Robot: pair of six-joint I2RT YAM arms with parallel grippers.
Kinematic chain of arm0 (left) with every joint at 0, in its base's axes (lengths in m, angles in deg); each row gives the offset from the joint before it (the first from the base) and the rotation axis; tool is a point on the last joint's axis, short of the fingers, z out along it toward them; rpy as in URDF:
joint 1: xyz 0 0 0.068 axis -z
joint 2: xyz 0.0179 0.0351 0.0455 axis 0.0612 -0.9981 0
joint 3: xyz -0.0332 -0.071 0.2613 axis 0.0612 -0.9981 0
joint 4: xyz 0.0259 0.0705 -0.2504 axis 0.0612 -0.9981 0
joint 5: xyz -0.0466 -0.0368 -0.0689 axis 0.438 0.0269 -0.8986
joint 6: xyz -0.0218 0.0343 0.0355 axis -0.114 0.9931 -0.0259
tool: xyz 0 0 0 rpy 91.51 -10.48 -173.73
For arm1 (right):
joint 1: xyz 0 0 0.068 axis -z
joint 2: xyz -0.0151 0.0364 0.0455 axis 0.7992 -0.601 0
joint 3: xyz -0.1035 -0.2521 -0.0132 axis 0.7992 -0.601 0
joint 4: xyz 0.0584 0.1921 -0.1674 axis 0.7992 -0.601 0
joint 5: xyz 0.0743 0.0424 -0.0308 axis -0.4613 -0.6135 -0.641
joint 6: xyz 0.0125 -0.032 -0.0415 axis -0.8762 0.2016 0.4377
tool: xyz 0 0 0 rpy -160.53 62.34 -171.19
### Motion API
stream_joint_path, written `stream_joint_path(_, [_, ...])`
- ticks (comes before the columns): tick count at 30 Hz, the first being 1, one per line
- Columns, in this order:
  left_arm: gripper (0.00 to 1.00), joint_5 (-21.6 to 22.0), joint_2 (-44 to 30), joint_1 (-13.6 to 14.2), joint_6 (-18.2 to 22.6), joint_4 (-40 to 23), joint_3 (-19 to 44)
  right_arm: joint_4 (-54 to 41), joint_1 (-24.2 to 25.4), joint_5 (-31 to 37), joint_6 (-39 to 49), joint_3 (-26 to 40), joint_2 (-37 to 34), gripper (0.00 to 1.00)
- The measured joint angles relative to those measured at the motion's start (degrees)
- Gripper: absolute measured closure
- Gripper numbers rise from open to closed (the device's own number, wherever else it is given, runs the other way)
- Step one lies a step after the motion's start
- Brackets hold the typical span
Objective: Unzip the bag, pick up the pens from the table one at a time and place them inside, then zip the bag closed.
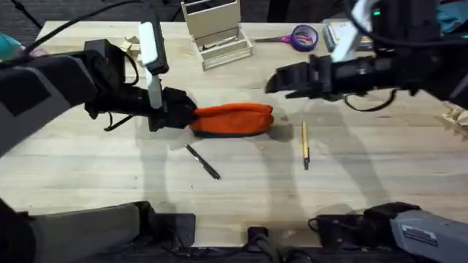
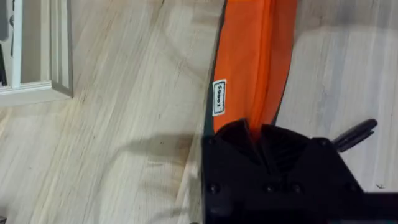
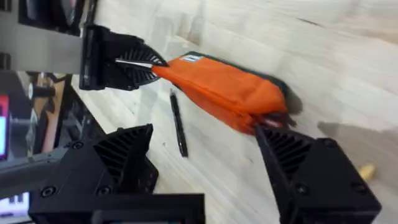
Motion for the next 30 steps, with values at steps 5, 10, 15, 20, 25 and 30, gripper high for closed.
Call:
stream_joint_path(5, [0.958, 0.0, 0.0, 0.0, 0.0, 0.0, 0.0, -4.32, 4.05, -0.53, 0.86, 0.0, 1.5, 0.005])
stream_joint_path(10, [0.958, 0.0, 0.0, 0.0, 0.0, -0.02, 0.0, -7.83, 7.13, -1.87, 2.2, 0.02, 1.53, 0.005])
stream_joint_path(15, [0.958, 0.0, 0.0, 0.0, 0.0, -0.07, 0.0, -10.04, 9.69, -2.24, 2.8, 0.02, 1.53, 0.005])
stream_joint_path(20, [0.958, 0.0, 0.0, 0.0, 0.0, -0.15, 0.0, -11.83, 10.48, -2.34, 4.52, 0.02, 1.53, 0.004])
stream_joint_path(25, [0.958, 0.0, 0.0, 0.0, 0.0, -0.15, 0.0, -12.56, 10.48, -2.41, 5.86, 0.02, 1.53, 0.004])
stream_joint_path(30, [0.958, 0.0, 0.0, 0.0, 0.0, -0.17, 0.0, -13.39, 10.48, -2.4, 8.29, 0.02, 1.53, 0.004])
